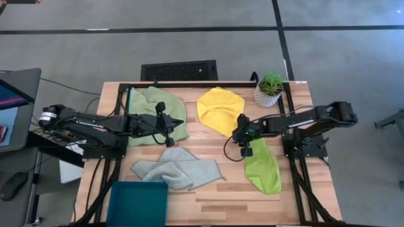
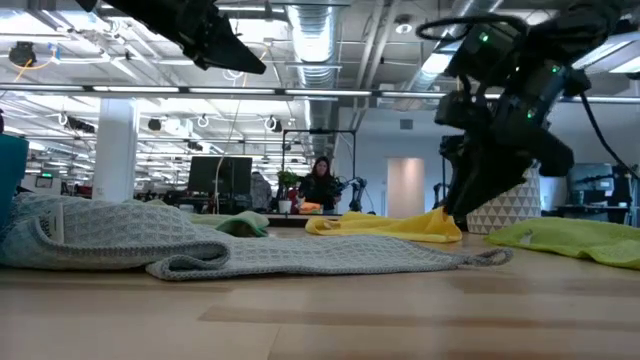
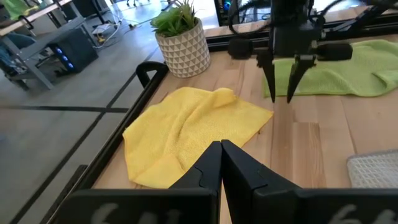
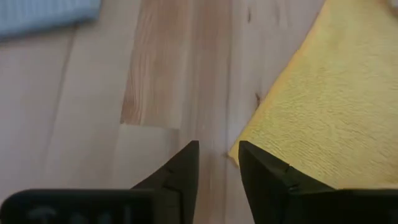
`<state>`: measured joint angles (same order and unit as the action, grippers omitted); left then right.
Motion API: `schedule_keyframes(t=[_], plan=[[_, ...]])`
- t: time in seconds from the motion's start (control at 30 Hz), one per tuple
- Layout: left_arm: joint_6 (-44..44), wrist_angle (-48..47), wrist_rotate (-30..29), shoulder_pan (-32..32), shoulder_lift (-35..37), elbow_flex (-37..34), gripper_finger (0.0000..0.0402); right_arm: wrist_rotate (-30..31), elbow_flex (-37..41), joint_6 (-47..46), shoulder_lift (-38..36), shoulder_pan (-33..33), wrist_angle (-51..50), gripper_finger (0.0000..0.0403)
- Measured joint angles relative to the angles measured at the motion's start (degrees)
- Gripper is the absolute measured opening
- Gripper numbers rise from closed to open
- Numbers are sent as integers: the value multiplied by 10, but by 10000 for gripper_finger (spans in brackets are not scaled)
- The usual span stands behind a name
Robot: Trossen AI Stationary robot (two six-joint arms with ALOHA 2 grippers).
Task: Fold microfiber towels
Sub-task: Fold the yellow microfiber cloth
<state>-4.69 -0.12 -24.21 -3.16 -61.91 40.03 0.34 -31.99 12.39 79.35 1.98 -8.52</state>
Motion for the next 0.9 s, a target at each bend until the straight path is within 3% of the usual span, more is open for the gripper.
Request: schedule_keyframes(t=[0.17, 0.33, 0.6, 0.73, 0.9], plan=[[2, -2, 0, 0, 0, 0, 0, 10, 0, 38, 48, 0, 25, 145], [5, -2, 0, 0, 0, 0, 0, 64, 0, 61, 79, 0, 52, 142], [5, -4, 1, 0, 0, 0, 0, 56, -3, 61, 97, 4, 48, 127], [7, -5, 1, 0, 0, 0, 0, 55, -3, 57, 97, 3, 45, 96], [16, -6, 21, 0, 0, 0, 0, 53, -3, 37, 93, 3, 46, 23]])
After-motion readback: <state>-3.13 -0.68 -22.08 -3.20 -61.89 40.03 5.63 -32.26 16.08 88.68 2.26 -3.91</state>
